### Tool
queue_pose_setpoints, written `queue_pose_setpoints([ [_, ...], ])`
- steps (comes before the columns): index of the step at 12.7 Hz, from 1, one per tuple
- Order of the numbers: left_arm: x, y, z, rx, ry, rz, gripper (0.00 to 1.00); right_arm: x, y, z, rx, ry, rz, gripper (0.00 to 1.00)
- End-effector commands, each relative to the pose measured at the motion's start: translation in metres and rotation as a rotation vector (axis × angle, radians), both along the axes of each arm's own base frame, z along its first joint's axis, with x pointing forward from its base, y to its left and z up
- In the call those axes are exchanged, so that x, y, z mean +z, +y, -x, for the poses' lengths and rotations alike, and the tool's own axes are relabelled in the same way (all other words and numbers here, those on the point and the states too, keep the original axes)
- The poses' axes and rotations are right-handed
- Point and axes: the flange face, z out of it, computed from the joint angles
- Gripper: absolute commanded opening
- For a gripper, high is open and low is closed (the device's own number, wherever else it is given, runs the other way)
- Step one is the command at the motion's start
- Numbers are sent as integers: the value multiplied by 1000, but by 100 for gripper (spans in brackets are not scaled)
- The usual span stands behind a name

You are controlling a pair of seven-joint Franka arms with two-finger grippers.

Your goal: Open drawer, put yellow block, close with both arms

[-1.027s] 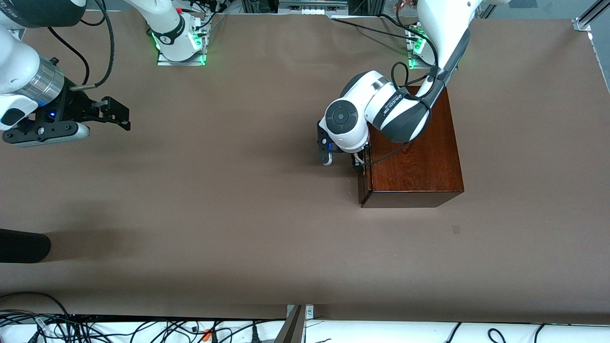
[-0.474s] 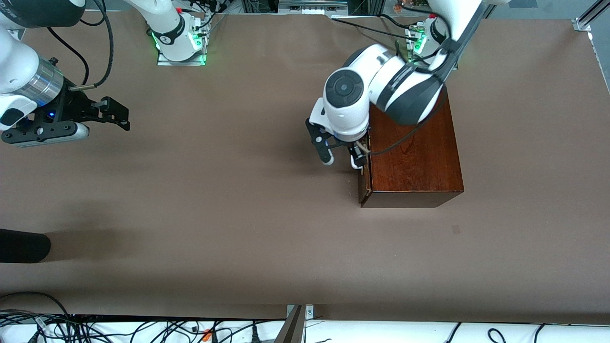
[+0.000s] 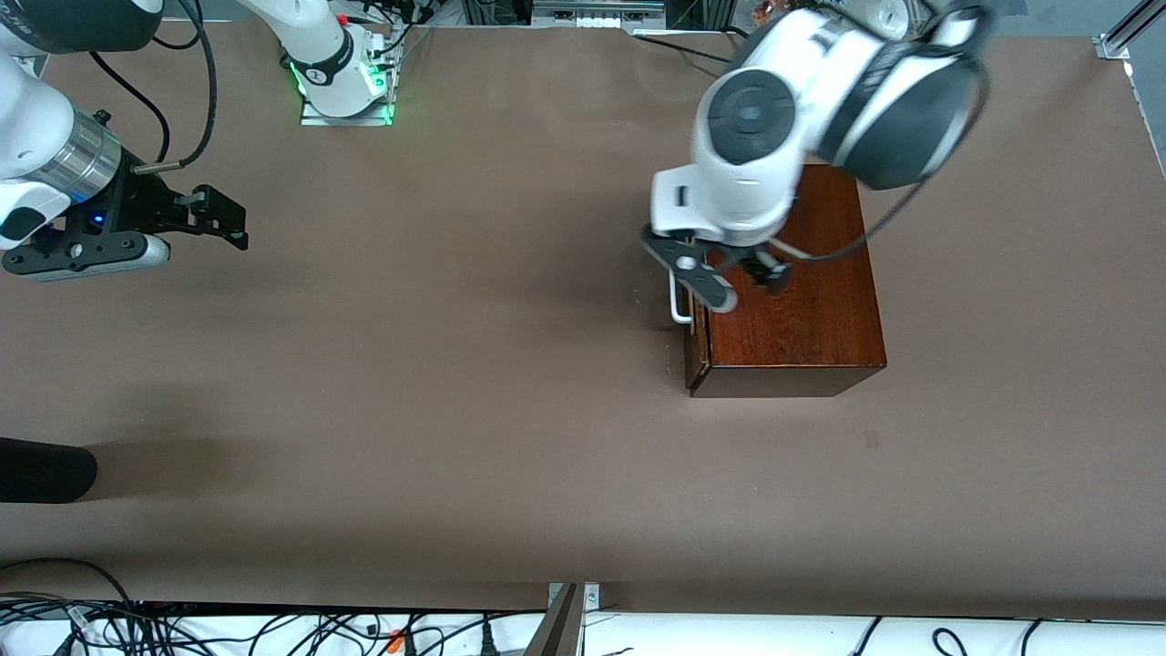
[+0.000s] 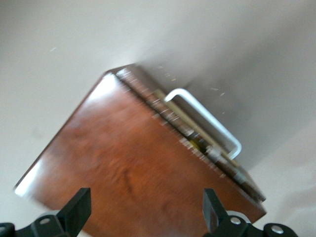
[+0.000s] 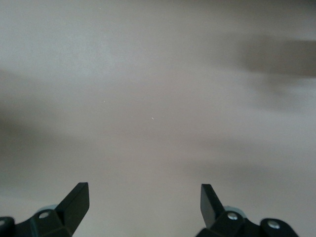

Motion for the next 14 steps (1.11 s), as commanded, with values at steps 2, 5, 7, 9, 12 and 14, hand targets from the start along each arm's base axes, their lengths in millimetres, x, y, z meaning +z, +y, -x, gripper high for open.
queue_pose_setpoints([
  [2,54,85,-12,163,-21,75,100,6,-1,4,-13,-4,-23,100],
  [5,66,168,-8,328,-64,163,100,6,-1,4,-11,-4,-23,100],
  [7,69,205,-4,395,-129,161,100,6,-1,4,-11,-4,-23,100],
  [9,70,240,0,469,-181,160,100,6,-1,4,-11,-4,-23,100],
  [12,72,279,15,658,-208,128,100,6,-1,4,-11,-4,-23,100],
  [14,77,286,19,679,-225,110,100,6,-1,4,-11,-4,-23,100],
])
